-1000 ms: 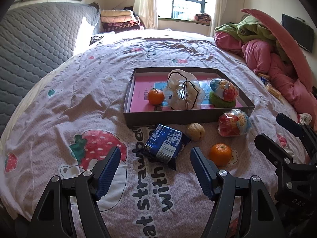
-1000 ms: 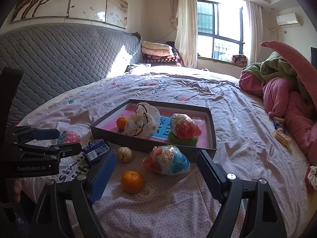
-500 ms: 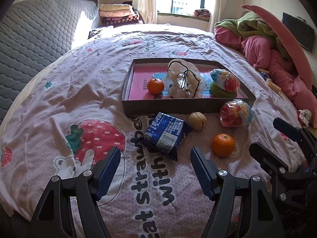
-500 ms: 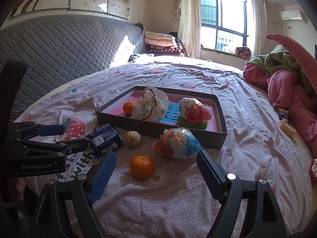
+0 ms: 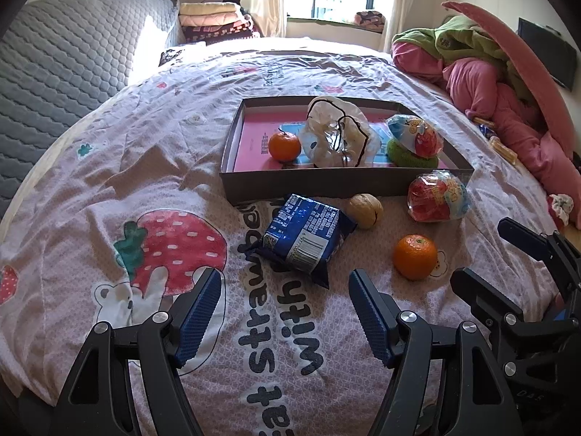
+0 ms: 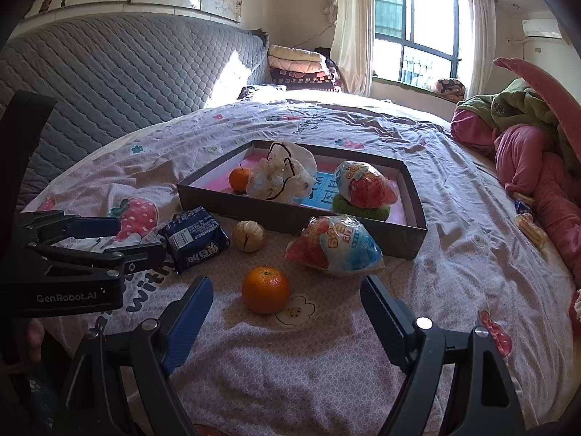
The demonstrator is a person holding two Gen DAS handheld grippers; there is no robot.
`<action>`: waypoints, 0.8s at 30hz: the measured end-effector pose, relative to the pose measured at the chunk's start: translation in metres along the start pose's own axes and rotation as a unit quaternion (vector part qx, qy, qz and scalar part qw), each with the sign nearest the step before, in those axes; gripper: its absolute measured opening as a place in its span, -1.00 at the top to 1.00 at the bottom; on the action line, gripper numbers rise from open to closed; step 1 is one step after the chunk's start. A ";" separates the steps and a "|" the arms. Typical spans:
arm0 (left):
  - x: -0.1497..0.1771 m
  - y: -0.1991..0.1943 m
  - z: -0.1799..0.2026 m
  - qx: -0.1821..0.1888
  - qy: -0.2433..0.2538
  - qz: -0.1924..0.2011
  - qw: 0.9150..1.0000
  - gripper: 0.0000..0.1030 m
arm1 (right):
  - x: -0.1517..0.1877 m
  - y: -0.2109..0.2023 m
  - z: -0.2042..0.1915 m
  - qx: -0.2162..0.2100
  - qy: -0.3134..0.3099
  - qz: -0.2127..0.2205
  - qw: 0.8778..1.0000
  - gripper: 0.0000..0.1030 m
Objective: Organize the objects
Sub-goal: 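Withdraw both tools from the tray toward the remaining items on the bed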
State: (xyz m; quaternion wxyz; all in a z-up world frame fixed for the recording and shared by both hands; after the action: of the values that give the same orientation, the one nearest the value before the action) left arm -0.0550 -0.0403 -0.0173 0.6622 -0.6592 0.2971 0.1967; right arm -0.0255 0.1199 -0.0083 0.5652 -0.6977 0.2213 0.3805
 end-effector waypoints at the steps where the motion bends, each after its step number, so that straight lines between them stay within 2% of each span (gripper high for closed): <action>1: 0.000 0.001 0.000 0.000 0.000 -0.001 1.000 -0.44 | 0.000 0.001 0.001 0.000 0.001 -0.002 1.000 -0.61; 24: -0.001 0.024 0.000 0.016 0.002 -0.007 1.000 -0.44 | 0.010 0.025 -0.004 -0.004 -0.001 -0.035 0.999 -0.61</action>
State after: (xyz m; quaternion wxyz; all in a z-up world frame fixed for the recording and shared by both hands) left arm -0.0710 -0.0389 -0.0349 0.6733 -0.6512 0.2967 0.1860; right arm -0.0371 0.1110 -0.0314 0.5752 -0.7072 0.1947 0.3620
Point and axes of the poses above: each gripper's, at about its wrist camera, not at the fingertips, and y roughly the way its jaws point, z to its right, x to its underside, the point moved 1 cm from there along y, roughly the way its jaws point, and after that the axes turned 7 degrees about y, right-handed, at the moved point
